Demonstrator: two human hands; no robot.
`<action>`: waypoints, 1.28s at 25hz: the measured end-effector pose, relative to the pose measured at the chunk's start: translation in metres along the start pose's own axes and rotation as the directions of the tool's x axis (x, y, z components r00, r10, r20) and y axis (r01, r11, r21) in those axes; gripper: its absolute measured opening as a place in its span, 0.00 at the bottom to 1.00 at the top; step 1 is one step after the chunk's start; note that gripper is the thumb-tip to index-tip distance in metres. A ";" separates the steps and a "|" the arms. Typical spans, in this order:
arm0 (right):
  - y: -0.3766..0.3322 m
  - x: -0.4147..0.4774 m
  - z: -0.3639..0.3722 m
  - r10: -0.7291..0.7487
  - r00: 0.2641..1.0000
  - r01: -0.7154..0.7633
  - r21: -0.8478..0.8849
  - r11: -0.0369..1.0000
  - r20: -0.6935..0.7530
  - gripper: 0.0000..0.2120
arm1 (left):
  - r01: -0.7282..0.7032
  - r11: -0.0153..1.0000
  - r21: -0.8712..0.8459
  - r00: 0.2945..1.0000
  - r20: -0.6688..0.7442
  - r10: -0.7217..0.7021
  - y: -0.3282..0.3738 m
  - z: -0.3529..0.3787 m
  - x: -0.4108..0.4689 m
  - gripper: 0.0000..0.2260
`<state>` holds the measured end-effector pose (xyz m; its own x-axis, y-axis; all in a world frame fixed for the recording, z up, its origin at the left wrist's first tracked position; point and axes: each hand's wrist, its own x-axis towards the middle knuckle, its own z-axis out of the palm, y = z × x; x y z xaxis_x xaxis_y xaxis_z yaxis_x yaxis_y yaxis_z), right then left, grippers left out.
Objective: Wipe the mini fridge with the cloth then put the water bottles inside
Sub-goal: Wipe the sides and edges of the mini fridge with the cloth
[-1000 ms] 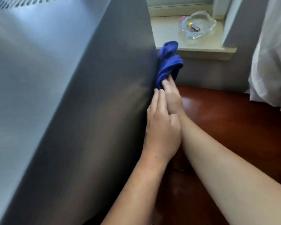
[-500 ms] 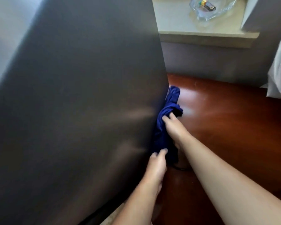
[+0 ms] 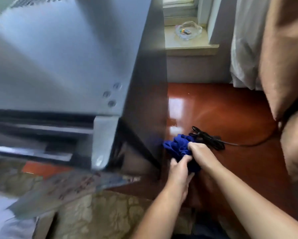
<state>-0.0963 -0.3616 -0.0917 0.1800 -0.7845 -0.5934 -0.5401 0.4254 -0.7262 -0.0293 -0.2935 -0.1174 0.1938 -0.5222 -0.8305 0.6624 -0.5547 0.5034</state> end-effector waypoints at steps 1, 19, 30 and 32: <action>0.005 -0.019 0.005 0.011 0.998 -0.009 0.044 0.999 -0.066 0.19 | -0.011 1.000 0.024 0.998 0.060 0.010 -0.007 -0.012 -0.009 0.22; 0.133 -0.283 0.208 -0.135 0.815 0.160 -0.004 0.987 -0.563 0.25 | -0.488 0.739 0.465 0.835 0.494 0.240 -0.047 -0.264 -0.130 0.24; 0.099 -0.293 0.342 0.188 0.925 0.056 0.608 0.792 -0.330 0.21 | -0.759 0.348 0.551 0.631 0.755 0.181 0.019 -0.383 -0.173 0.21; 0.085 -0.280 0.361 0.273 0.880 0.119 0.736 0.667 -0.389 0.17 | -0.782 0.321 0.534 0.602 0.782 0.165 0.030 -0.387 -0.161 0.22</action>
<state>0.1042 0.0569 -0.1122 -0.3083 -0.7499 -0.5853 0.2664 0.5226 -0.8099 0.2398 0.0245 -0.0611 -0.3397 -0.9120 -0.2301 -0.3254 -0.1156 0.9385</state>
